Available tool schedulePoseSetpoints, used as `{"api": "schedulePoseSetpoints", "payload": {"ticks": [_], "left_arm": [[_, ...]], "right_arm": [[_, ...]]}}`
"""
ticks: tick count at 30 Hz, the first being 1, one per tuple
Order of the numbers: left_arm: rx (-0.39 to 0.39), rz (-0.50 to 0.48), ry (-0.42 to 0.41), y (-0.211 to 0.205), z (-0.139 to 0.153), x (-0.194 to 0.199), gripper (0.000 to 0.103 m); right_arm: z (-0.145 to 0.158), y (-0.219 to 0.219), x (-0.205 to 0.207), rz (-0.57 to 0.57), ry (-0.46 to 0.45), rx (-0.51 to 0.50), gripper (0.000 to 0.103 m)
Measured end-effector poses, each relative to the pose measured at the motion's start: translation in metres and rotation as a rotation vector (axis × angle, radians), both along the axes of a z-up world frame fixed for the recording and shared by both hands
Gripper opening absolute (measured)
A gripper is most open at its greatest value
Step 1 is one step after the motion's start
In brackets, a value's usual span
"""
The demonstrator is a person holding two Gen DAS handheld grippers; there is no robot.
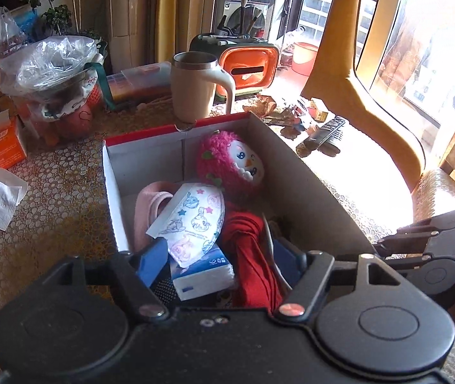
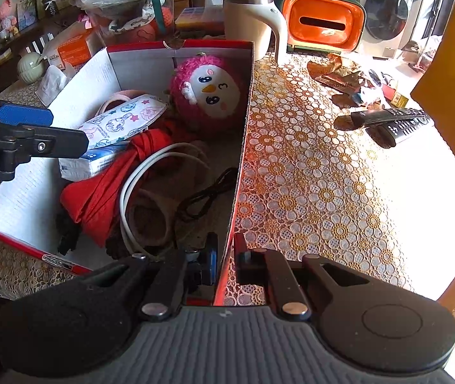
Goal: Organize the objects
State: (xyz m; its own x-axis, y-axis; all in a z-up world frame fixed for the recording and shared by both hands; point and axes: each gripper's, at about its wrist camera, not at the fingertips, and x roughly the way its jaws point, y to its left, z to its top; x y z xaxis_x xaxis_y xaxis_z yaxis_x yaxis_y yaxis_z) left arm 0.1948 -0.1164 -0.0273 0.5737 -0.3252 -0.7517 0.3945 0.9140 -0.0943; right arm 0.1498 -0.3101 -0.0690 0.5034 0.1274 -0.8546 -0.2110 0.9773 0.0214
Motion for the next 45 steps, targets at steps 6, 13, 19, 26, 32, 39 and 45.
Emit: {"api": "schedulePoseSetpoints", "payload": {"ticks": [6, 13, 19, 26, 32, 39, 45], "left_arm": [[-0.017, 0.007, -0.032, 0.013, 0.014, -0.018, 0.080], [-0.032, 0.059, -0.075, 0.028, 0.030, -0.042, 0.092], [-0.049, 0.108, -0.092, 0.036, 0.035, -0.056, 0.100], [-0.071, 0.160, -0.083, 0.037, 0.030, -0.068, 0.101], [-0.082, 0.179, -0.088, 0.035, 0.029, -0.079, 0.102], [-0.076, 0.181, -0.111, 0.026, 0.030, -0.096, 0.102], [-0.084, 0.186, -0.150, 0.024, 0.034, -0.112, 0.102]], "right_arm": [[0.000, 0.001, -0.001, -0.002, -0.005, -0.008, 0.010], [0.002, 0.002, -0.002, -0.001, -0.013, -0.011, 0.010], [0.008, 0.002, -0.005, -0.001, -0.040, -0.016, 0.010], [0.023, -0.003, -0.016, -0.002, -0.088, -0.005, 0.010], [0.053, -0.011, -0.036, -0.003, -0.176, 0.029, 0.010], [0.084, -0.010, -0.070, 0.023, -0.297, 0.091, 0.034], [0.097, 0.001, -0.097, 0.050, -0.384, 0.104, 0.055]]}}
